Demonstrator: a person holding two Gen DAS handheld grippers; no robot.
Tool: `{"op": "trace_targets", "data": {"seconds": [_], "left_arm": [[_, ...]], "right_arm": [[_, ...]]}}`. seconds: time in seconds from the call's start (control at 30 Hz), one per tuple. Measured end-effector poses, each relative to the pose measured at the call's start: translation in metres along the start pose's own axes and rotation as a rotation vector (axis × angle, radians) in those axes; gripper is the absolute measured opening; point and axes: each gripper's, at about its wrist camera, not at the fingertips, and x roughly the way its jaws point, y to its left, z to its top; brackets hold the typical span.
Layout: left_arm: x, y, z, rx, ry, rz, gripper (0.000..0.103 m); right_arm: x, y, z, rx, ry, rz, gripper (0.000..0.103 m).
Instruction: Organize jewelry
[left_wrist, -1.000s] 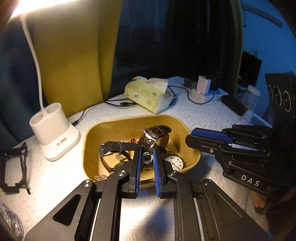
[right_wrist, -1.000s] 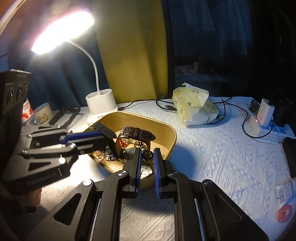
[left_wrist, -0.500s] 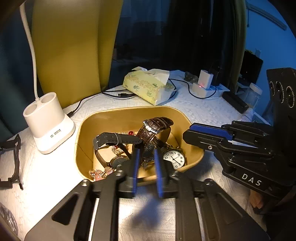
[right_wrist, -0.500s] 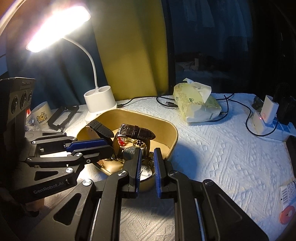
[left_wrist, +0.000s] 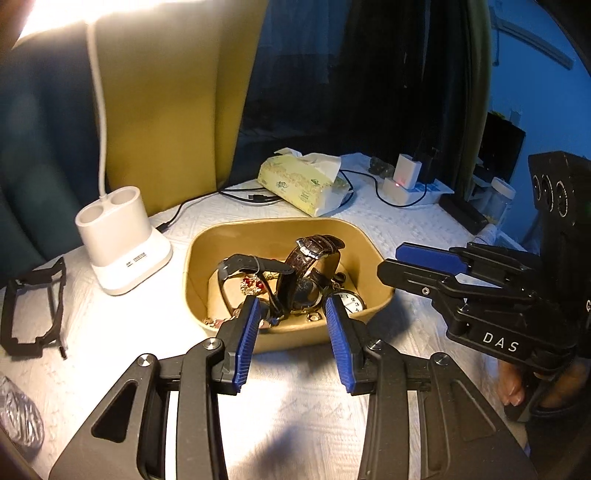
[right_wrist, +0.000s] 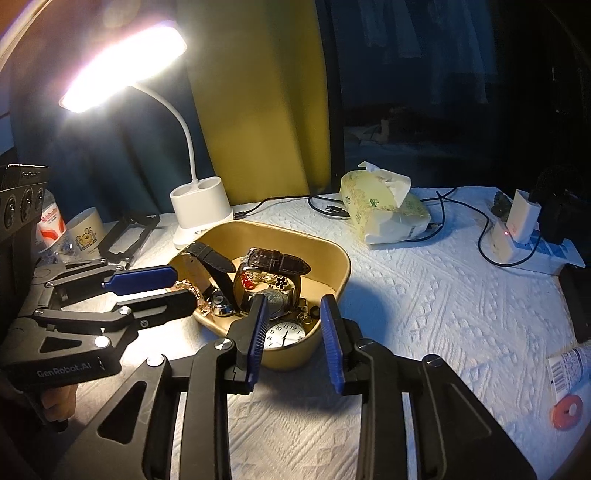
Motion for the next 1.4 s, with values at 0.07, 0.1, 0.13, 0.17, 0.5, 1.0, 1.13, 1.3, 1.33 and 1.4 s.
{"op": "trace_targets", "data": {"seconds": [0.07, 0.1, 0.13, 0.17, 0.5, 1.0, 1.13, 1.3, 1.33, 1.4], "left_arm": [[-0.007, 0.000, -0.002, -0.003, -0.011, 0.003, 0.040], [-0.011, 0.000, -0.002, -0.004, -0.017, 0.004, 0.040], [-0.015, 0.000, -0.003, -0.005, -0.023, 0.005, 0.040], [-0.019, 0.000, -0.004, -0.006, -0.027, 0.004, 0.040], [-0.054, -0.004, -0.019, -0.006, -0.062, 0.001, 0.040], [-0.101, -0.007, -0.041, -0.029, -0.111, -0.018, 0.040], [-0.115, -0.008, -0.044, -0.033, -0.127, -0.013, 0.040], [-0.132, -0.009, -0.048, -0.033, -0.151, -0.015, 0.040], [-0.135, -0.009, -0.048, -0.031, -0.157, -0.013, 0.040], [-0.142, -0.012, -0.048, -0.018, -0.170, 0.006, 0.040]], "right_arm": [[-0.004, 0.002, -0.001, 0.003, -0.001, -0.007, 0.029], [-0.006, 0.004, -0.002, 0.006, -0.001, -0.010, 0.029], [-0.009, 0.005, -0.003, 0.008, -0.002, -0.013, 0.029], [-0.011, 0.006, -0.004, 0.009, -0.004, -0.016, 0.029], [-0.037, 0.021, -0.015, 0.001, -0.013, -0.039, 0.029], [-0.077, 0.044, -0.033, -0.017, -0.038, -0.065, 0.029], [-0.089, 0.050, -0.036, -0.024, -0.054, -0.071, 0.029], [-0.104, 0.057, -0.038, -0.033, -0.070, -0.084, 0.029], [-0.108, 0.058, -0.038, -0.033, -0.076, -0.087, 0.029], [-0.114, 0.061, -0.038, -0.033, -0.087, -0.092, 0.029]]}}
